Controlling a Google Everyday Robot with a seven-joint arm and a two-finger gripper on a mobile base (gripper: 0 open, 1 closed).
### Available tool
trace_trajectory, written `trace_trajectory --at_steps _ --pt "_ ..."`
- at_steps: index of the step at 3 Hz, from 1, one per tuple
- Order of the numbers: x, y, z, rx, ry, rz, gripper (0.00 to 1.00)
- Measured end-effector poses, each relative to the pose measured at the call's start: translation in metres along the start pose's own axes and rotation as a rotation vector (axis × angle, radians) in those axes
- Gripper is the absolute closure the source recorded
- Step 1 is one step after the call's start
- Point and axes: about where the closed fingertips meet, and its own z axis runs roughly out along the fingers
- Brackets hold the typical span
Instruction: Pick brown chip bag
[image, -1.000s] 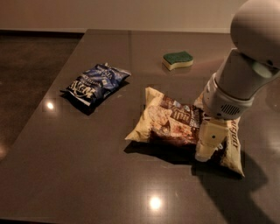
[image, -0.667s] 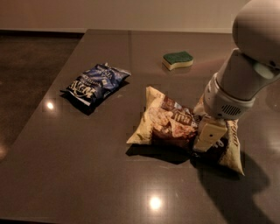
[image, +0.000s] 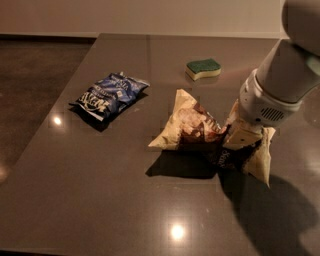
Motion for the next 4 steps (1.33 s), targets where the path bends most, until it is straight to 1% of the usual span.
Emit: trace_trajectory --at_steps 1,3,4 --pt "-0.01 -0.007 -0.029 0.032 -0.021 -0.015 1.0" --pt "-0.028 -0.014 -0.084 0.09 -0.1 -0.04 1.0" --pt "-0.037 -0.02 -0.12 0.116 -0.16 -0.059 1.0"
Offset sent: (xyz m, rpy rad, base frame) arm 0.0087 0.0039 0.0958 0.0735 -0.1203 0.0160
